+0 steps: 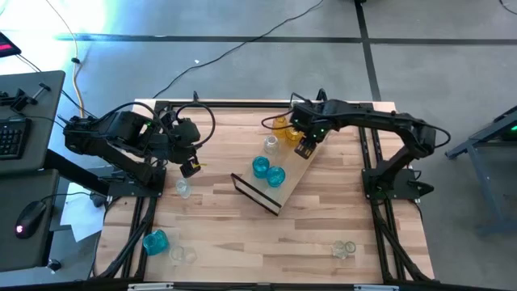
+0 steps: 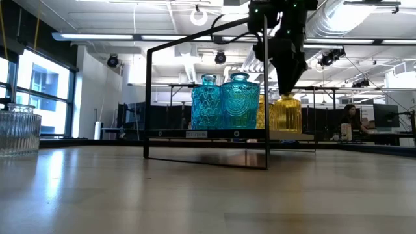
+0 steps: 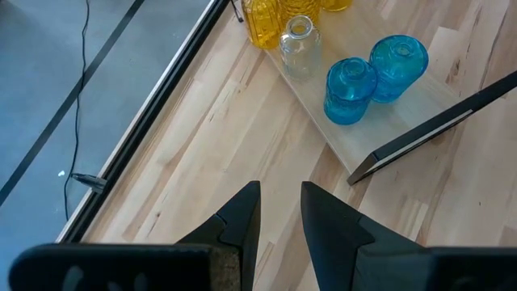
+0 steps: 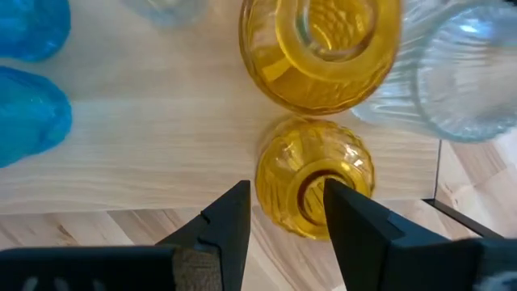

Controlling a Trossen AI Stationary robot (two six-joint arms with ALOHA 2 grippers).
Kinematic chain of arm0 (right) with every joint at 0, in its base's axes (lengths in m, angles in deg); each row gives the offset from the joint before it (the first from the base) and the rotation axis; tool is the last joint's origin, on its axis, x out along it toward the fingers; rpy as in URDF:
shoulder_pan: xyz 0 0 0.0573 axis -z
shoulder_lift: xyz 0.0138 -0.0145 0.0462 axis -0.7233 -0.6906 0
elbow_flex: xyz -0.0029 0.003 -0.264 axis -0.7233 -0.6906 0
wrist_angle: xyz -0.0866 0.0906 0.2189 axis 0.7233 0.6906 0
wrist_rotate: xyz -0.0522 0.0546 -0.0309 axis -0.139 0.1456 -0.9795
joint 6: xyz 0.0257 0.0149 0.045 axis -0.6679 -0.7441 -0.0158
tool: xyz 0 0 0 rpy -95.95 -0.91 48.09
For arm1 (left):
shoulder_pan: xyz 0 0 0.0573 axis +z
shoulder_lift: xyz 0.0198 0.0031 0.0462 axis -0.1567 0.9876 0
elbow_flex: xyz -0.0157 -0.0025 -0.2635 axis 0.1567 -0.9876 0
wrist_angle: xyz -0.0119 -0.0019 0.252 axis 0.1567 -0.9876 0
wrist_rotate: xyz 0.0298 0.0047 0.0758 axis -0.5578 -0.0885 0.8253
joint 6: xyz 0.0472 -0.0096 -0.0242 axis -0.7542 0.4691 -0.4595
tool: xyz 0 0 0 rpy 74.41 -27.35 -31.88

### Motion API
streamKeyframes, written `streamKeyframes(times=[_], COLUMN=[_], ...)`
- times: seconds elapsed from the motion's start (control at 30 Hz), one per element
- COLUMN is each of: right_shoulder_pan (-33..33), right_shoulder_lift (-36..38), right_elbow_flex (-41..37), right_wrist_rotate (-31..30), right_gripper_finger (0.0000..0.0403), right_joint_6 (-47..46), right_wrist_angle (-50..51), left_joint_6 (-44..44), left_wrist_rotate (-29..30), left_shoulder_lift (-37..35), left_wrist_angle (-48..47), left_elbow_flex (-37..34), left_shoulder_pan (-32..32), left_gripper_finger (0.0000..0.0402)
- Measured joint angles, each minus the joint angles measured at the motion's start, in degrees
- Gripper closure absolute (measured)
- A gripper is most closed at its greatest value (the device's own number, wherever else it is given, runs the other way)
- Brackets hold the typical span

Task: Sort vases onto shelf
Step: Put the yellow vase on the shelf and align with the other yellow vase

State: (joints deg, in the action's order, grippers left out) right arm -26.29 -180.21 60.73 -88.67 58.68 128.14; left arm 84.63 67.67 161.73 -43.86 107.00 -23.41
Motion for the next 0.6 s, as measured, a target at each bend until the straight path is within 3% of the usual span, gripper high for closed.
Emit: streamKeyframes(times=[0.6], right_shoulder_pan=[-2.3], right_shoulder_lift=[4.1], right_elbow_flex=[1.4], right_wrist_rotate=[1.7], right_gripper_finger=[0.0263], right_joint_6=[-5.7], right_wrist_angle=[-0.5], left_joint_6=[0.0], left_wrist_rotate=[0.1], left_shoulder_lift=[0.0], left_wrist_angle=[0.0], left_elbow_flex=[0.0], left_shoulder_pan=[0.0], left_gripper_finger=[0.0321])
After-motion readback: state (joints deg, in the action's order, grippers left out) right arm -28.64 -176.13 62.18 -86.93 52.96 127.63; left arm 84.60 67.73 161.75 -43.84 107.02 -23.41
